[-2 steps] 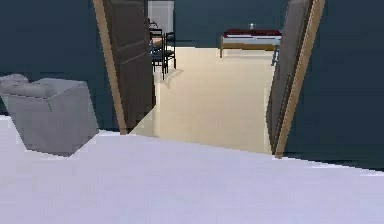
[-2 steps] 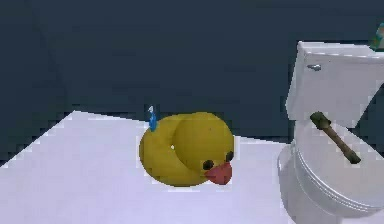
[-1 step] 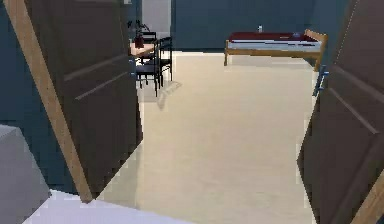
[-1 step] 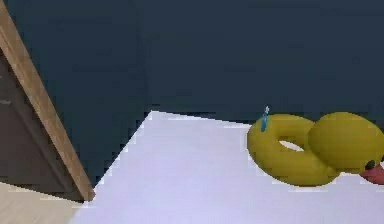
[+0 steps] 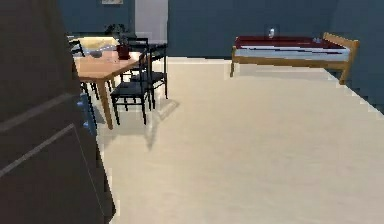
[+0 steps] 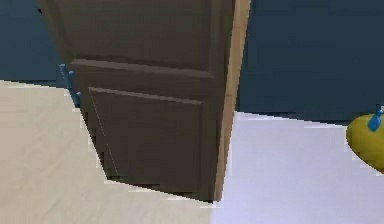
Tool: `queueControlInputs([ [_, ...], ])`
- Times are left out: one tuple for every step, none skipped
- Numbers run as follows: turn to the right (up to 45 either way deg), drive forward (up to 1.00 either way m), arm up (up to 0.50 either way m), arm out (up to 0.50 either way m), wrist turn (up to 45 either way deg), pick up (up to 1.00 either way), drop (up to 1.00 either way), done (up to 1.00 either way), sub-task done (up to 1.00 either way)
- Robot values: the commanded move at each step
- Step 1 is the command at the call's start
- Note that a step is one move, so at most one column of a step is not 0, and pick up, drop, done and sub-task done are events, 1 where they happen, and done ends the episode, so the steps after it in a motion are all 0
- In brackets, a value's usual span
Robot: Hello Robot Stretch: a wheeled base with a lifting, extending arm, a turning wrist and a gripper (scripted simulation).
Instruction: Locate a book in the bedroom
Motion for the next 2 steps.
queueControlInputs([
  [-3.0,0.00,0.00,0.00,0.0,0.00,0.00,0.00,0.00],
  [6.0,0.00,0.00,0.00,0.0,0.00,0.00,0.00,0.00],
])
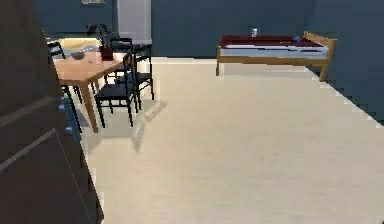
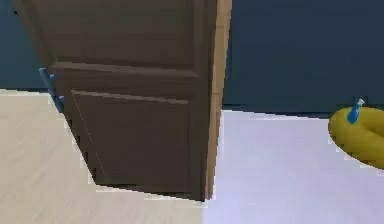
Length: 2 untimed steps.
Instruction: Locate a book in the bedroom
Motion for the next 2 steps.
queueControlInputs([
  [0.0,1.00,0.00,0.00,0.0,0.00,0.00,0.00,0.00],
  [24.0,0.00,0.00,0.00,0.0,0.00,0.00,0.00,0.00],
])
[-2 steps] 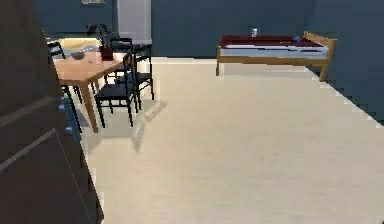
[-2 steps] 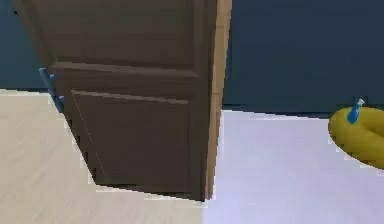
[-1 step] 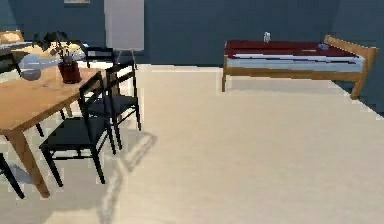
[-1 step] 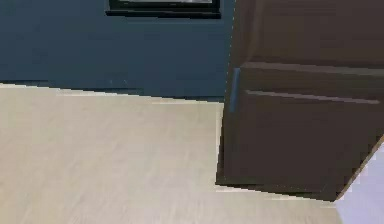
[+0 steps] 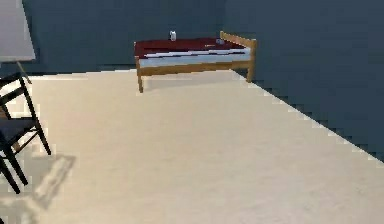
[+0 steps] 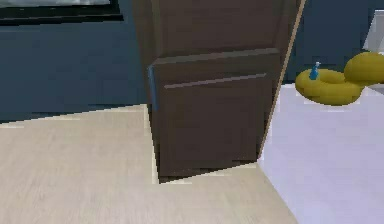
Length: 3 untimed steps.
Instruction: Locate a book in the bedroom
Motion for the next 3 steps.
queueControlInputs([
  [0.0,0.05,0.00,0.00,0.0,0.00,0.00,0.00,0.00],
  [-36.0,0.00,0.00,0.00,0.0,0.00,0.00,0.00,0.00],
  [0.0,0.15,0.00,0.00,0.0,0.00,0.00,0.00,0.00],
])
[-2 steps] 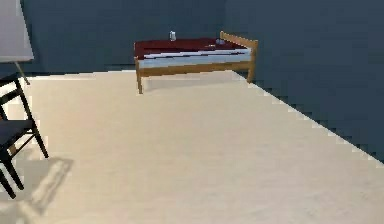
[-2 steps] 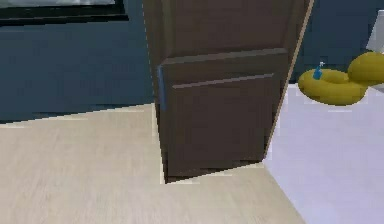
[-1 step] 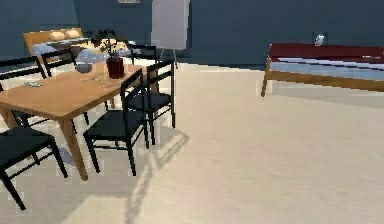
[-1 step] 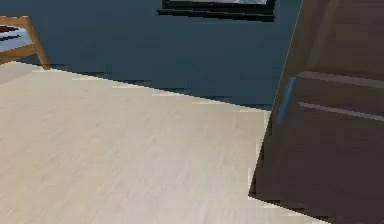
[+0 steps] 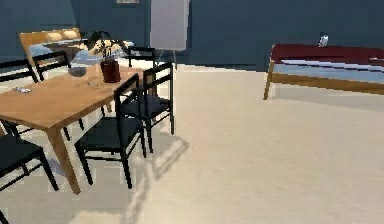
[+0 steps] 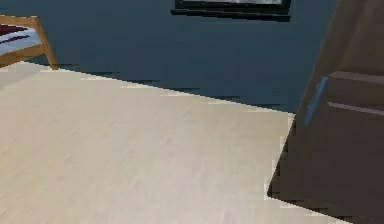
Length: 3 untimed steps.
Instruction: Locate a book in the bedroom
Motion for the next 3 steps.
queueControlInputs([
  [9.0,0.00,0.00,0.00,0.0,0.00,0.00,0.00,0.00],
  [0.0,1.00,0.00,0.00,0.0,0.00,0.00,0.00,0.00],
  [0.0,1.00,0.00,0.00,0.0,0.00,0.00,0.00,0.00],
])
